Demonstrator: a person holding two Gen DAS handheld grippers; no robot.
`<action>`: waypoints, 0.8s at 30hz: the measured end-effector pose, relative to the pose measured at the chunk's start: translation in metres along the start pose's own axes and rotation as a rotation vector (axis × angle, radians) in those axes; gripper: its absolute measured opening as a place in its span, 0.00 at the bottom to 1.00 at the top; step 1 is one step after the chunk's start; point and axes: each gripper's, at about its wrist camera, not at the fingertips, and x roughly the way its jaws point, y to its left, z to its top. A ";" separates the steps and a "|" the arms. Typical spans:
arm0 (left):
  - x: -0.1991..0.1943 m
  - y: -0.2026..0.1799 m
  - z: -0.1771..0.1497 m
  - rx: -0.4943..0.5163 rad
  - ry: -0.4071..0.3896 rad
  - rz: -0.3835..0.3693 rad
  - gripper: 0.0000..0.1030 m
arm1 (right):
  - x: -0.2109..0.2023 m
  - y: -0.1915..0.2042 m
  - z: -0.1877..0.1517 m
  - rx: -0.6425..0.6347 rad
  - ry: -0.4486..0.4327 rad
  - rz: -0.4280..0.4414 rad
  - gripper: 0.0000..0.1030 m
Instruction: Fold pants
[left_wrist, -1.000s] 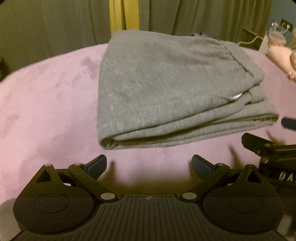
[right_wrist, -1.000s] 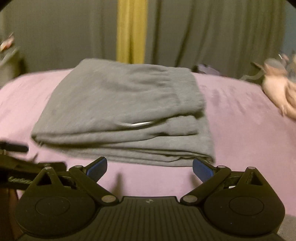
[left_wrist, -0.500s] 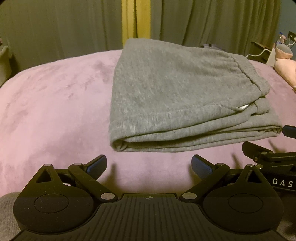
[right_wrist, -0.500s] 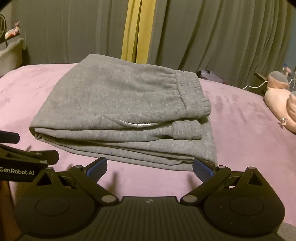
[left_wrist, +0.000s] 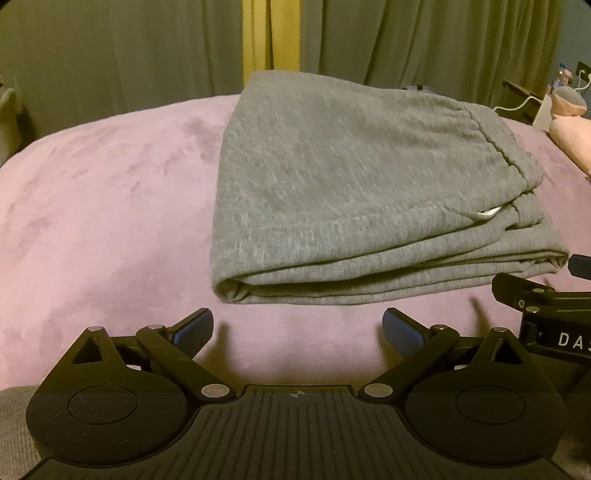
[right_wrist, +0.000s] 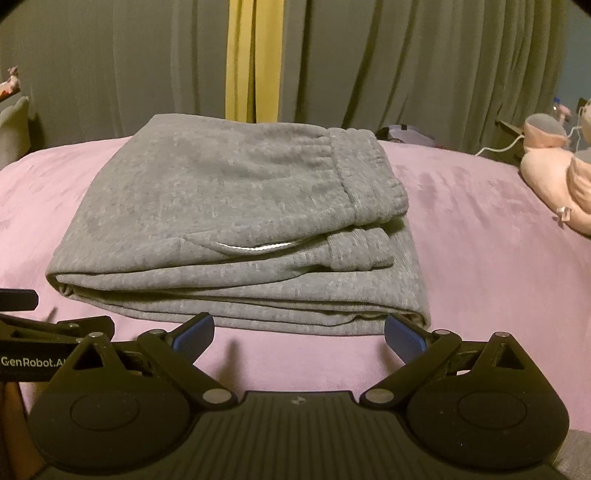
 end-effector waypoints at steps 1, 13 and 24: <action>0.001 0.000 0.000 0.001 0.004 0.000 0.98 | 0.000 -0.001 0.000 0.004 0.003 -0.001 0.96; 0.004 -0.003 -0.001 0.018 0.013 0.009 0.98 | 0.000 -0.001 -0.001 0.010 0.006 -0.017 0.96; 0.005 -0.001 -0.002 0.002 0.015 0.003 0.98 | 0.000 -0.001 -0.003 0.019 0.011 -0.023 0.96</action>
